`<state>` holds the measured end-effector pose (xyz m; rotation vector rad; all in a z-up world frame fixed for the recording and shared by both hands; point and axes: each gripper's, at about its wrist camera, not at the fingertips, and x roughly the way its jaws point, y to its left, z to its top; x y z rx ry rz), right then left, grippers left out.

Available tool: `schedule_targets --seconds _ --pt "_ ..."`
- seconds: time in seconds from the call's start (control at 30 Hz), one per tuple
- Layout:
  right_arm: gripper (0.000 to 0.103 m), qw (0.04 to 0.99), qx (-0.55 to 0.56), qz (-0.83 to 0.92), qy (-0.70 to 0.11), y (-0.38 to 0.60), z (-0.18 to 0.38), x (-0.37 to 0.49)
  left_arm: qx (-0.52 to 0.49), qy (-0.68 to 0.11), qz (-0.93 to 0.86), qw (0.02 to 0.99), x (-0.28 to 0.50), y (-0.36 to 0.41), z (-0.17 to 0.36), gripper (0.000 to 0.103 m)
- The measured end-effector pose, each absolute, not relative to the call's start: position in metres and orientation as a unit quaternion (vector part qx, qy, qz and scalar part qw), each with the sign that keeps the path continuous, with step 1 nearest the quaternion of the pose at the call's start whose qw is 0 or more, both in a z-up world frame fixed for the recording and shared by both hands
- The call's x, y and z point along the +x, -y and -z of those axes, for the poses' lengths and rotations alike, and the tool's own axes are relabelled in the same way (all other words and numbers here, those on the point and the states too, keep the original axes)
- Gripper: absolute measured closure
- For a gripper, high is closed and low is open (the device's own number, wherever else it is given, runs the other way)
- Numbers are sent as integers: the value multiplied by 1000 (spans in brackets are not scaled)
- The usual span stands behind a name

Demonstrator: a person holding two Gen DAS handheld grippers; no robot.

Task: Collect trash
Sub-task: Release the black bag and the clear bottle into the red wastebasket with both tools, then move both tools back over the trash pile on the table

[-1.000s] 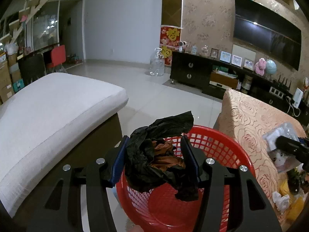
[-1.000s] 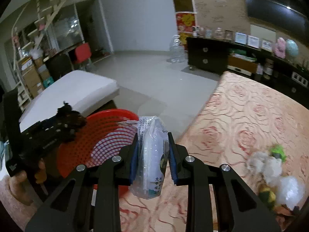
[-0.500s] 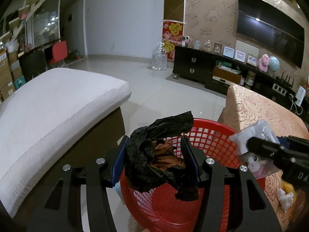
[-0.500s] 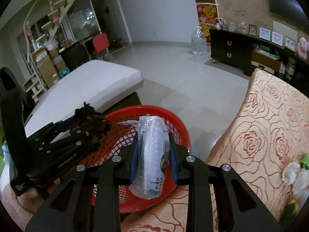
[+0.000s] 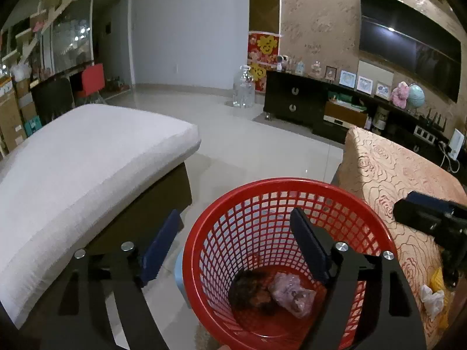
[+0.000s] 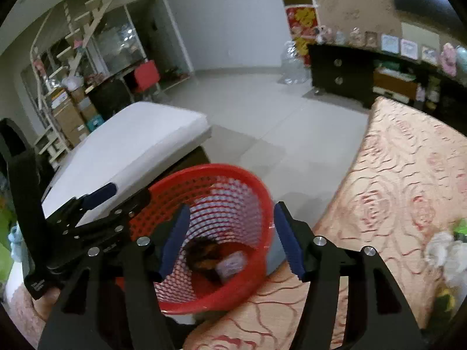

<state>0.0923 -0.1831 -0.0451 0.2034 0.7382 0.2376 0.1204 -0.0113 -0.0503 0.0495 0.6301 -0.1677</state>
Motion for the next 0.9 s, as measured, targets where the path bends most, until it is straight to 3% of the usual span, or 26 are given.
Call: schedule_targets --seconds 0.23,0.4,0.9 --pt "38 937 84 -69 -332 216 28 71 10 -302 89 949 111 18 40 23" --pt "22 946 86 -9 -312 262 20 43 1 -285 111 952 97 37 22 23" --pt "21 938 139 171 -266 389 16 -20 52 -225 187 955 115 150 -19 19"
